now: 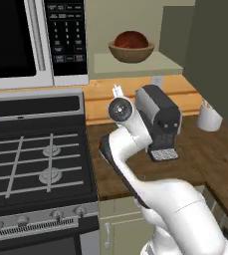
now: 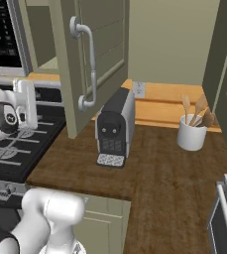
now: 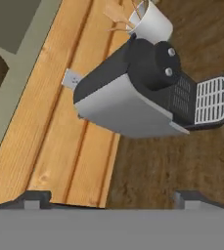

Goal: Pick up the bowls on the counter and stack them on top of one another in the open cabinet. Place the smaller bowl on top of the larger bowl.

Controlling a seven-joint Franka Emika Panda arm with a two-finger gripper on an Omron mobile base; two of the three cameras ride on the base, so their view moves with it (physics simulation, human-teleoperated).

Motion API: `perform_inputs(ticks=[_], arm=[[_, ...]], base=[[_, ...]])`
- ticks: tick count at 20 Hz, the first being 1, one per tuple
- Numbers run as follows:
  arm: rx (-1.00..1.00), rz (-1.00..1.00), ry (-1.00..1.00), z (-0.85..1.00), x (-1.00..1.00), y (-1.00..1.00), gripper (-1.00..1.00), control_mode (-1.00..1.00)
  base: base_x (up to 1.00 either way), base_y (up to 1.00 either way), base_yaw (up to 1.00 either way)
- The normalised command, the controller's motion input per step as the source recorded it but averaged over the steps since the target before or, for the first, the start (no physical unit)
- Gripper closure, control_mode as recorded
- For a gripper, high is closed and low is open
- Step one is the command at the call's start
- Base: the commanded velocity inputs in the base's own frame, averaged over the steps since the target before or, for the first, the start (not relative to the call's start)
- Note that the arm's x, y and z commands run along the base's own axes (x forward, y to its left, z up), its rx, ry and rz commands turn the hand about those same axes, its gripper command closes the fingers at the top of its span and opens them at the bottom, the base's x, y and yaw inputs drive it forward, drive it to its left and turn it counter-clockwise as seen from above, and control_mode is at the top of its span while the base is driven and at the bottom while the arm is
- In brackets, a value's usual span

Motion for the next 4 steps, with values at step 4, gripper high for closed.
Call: perform_inputs(ticks=[4], arm=[[-0.04, 0.16, -0.04, -0.27, -0.41, 0.38, -1.0, -1.0]], base=[[0.0, 0.0, 0.0]])
